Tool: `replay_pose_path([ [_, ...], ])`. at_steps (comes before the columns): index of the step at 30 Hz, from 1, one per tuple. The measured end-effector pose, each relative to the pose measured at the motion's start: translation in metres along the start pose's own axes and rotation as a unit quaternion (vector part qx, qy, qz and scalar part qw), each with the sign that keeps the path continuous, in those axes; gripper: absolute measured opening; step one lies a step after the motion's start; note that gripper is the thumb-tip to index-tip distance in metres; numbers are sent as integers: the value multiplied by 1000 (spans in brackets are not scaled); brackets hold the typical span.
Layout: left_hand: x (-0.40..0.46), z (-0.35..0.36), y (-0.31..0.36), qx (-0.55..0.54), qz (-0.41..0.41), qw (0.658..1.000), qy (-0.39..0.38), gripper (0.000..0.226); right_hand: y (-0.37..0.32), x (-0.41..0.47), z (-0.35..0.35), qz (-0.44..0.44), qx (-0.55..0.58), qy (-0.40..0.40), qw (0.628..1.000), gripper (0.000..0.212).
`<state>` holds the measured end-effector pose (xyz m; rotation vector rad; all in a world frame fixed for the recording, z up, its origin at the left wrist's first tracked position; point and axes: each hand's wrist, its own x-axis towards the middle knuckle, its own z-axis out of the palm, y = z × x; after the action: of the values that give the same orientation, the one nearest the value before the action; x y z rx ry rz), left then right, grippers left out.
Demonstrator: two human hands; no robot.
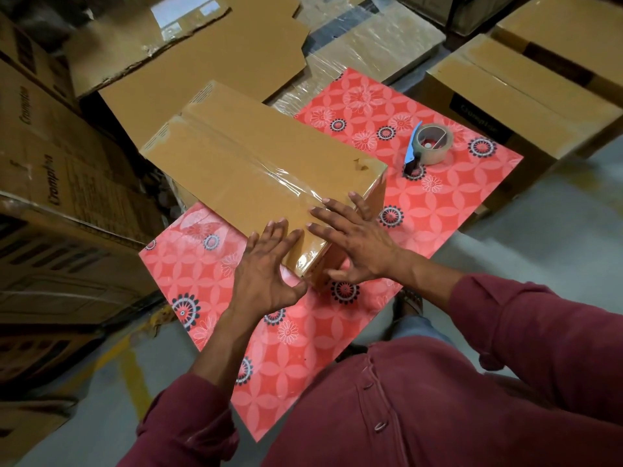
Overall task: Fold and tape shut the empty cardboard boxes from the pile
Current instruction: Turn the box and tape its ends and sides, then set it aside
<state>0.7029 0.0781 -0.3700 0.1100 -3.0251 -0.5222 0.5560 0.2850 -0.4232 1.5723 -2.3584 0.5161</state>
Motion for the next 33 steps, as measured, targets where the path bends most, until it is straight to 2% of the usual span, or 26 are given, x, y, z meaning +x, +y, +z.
replay_pose_path([
  [11, 11, -14, 26, 1, -85, 995, -44, 99, -4, 0, -1, 9, 14, -6, 1000, 100],
  [18, 8, 4, 35, -18, -133, 991, 10, 89, -5, 0, -1, 12, 27, 4, 1000, 96],
  [23, -1, 18, 23, 76, -48, 993, 72, 89, -6, 0, 2, 16, 36, 15, 999, 90],
  [28, -9, 24, -4, 98, 48, 991, 73, 108, -7, 0, 3, 19, 36, 27, 999, 101],
  [33, -5, 19, -23, 87, 112, 987, 77, 105, -11, 2, 6, 37, 24, 36, 998, 107],
])
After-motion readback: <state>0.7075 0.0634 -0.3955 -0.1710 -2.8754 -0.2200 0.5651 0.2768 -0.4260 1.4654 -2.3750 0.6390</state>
